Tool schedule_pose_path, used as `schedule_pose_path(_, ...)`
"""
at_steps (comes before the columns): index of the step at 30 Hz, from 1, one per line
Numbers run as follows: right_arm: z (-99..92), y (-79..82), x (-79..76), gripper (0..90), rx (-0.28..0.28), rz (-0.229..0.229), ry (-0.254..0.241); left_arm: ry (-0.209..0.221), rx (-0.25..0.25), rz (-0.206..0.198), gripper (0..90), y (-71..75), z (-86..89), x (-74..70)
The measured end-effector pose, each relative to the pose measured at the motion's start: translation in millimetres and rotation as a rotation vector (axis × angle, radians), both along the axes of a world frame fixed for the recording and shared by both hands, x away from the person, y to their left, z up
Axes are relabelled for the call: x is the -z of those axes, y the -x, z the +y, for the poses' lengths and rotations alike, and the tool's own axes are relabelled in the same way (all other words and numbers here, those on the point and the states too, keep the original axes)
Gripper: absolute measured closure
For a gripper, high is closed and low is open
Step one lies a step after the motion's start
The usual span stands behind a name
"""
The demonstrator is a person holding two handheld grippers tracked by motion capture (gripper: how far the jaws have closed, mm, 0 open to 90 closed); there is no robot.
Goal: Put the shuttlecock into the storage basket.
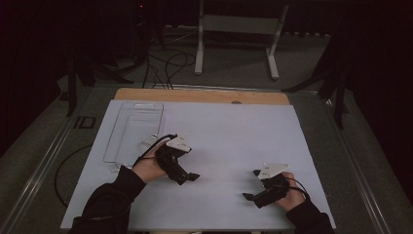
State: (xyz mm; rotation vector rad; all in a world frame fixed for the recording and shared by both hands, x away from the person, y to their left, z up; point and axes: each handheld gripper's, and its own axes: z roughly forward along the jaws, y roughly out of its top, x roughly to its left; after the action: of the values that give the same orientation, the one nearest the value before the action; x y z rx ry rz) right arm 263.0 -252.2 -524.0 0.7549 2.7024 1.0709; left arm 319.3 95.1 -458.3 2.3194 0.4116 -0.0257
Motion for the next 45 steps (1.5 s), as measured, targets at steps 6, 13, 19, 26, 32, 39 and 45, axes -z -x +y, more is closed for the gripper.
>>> schedule_pose_path(6, -0.7, 0.5, -0.5, 8.2, 0.002, -0.001, 0.003, -0.012, 0.007, -0.014, 0.4, 9.1, -2.4, 3.5)
schedule_pose_path(13, -0.3, 1.2, -1.3, 8.2, 0.004, -0.001, 0.003, -0.012, 0.038, -0.016, 0.4, 19.8, -4.9, 6.0)
schedule_pose_path(19, -0.6, 1.6, -1.8, 8.2, 0.004, -0.006, 0.005, -0.002, 0.054, -0.012, 0.4, 29.3, -4.7, 11.2)
schedule_pose_path(26, -0.6, 2.2, -2.0, 8.2, 0.001, -0.006, 0.006, 0.01, 0.066, 0.008, 0.4, 40.0, -1.7, 19.6)
schedule_pose_path(32, -0.9, 3.1, -2.2, 8.2, -0.001, -0.007, 0.007, 0.011, 0.058, 0.02, 0.4, 47.3, 8.3, 24.8)
schedule_pose_path(39, -1.9, 4.4, -2.6, 8.2, -0.001, -0.008, 0.007, 0.018, 0.045, 0.023, 0.4, 55.0, 22.0, 28.6)
schedule_pose_path(45, -2.0, 5.0, -3.2, 8.2, -0.002, -0.012, 0.012, 0.014, 0.039, 0.032, 0.4, 62.4, 33.9, 33.8)
